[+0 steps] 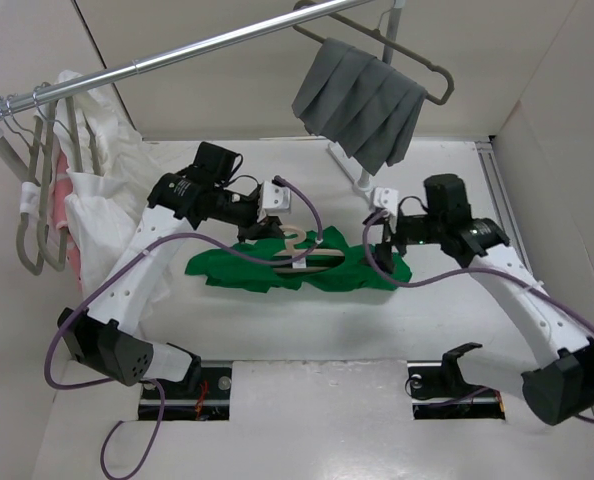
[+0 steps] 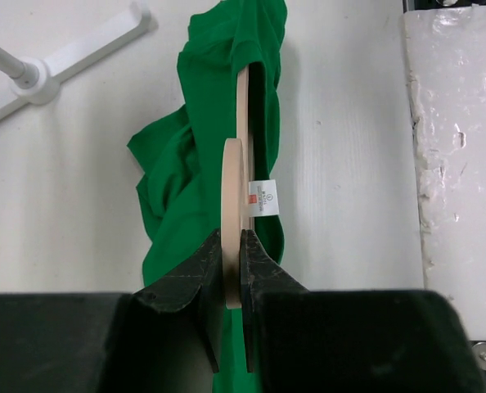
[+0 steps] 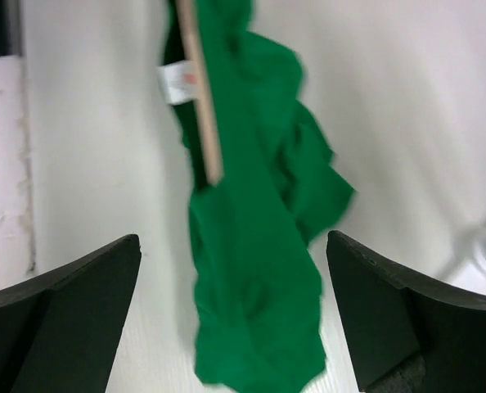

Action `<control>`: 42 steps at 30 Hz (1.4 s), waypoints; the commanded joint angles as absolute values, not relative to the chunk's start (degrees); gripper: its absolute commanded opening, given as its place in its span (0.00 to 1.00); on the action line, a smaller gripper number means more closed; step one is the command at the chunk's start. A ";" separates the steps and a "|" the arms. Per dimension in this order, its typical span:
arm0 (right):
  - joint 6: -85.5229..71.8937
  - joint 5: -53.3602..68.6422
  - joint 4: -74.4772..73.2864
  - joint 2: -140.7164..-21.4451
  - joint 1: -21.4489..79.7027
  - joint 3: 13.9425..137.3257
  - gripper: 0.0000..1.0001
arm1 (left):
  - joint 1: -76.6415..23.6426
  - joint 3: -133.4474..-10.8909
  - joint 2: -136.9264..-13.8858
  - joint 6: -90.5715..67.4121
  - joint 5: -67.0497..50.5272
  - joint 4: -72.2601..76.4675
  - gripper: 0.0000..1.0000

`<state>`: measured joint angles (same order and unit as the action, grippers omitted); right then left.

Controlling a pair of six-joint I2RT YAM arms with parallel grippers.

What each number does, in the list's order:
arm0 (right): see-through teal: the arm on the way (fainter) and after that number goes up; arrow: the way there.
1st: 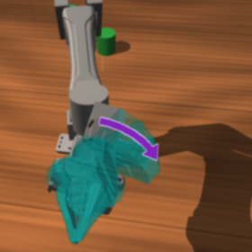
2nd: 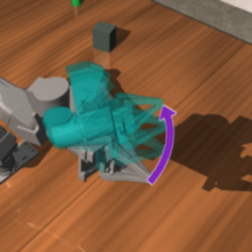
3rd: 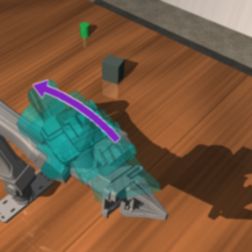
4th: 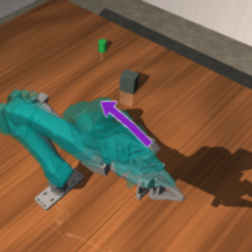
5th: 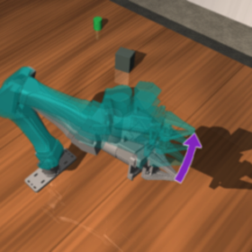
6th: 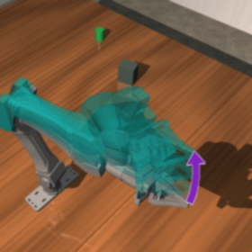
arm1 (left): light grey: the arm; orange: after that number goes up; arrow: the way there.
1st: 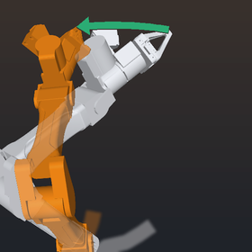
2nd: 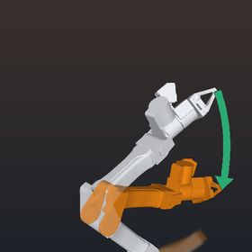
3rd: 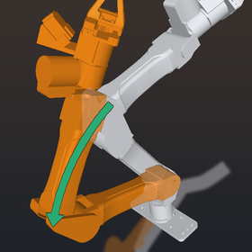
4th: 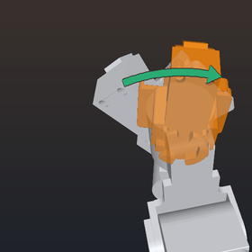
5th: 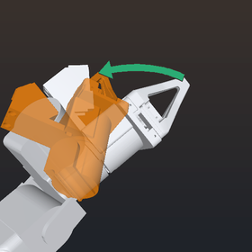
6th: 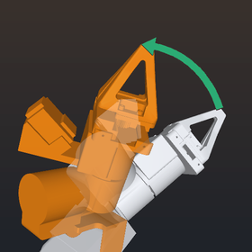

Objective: Place the t-shirt on the hanger
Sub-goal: Place tshirt on hanger, then hang the hanger with tshirt onto the clothesline

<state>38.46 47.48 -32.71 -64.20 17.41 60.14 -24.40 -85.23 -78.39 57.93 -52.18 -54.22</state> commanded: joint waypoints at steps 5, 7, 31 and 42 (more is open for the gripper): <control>45.09 40.45 -37.27 -73.21 30.14 65.74 0.94 | -24.52 -88.51 -76.99 57.58 -54.32 -51.77 0.00; 44.48 39.82 -34.99 -73.92 30.84 65.22 0.92 | -24.52 -88.51 -76.47 55.82 -55.10 -50.72 0.00; 36.04 31.38 -24.35 -78.49 32.43 63.81 0.02 | -21.09 -89.03 -75.41 49.83 -63.73 -47.20 0.00; 29.71 34.01 -26.02 -76.20 26.38 66.18 0.00 | -21.09 -80.96 -71.11 30.34 -47.83 -28.58 1.00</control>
<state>32.08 32.05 -27.88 -78.43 28.29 62.92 -20.91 -83.09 -74.26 37.17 -52.69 -35.94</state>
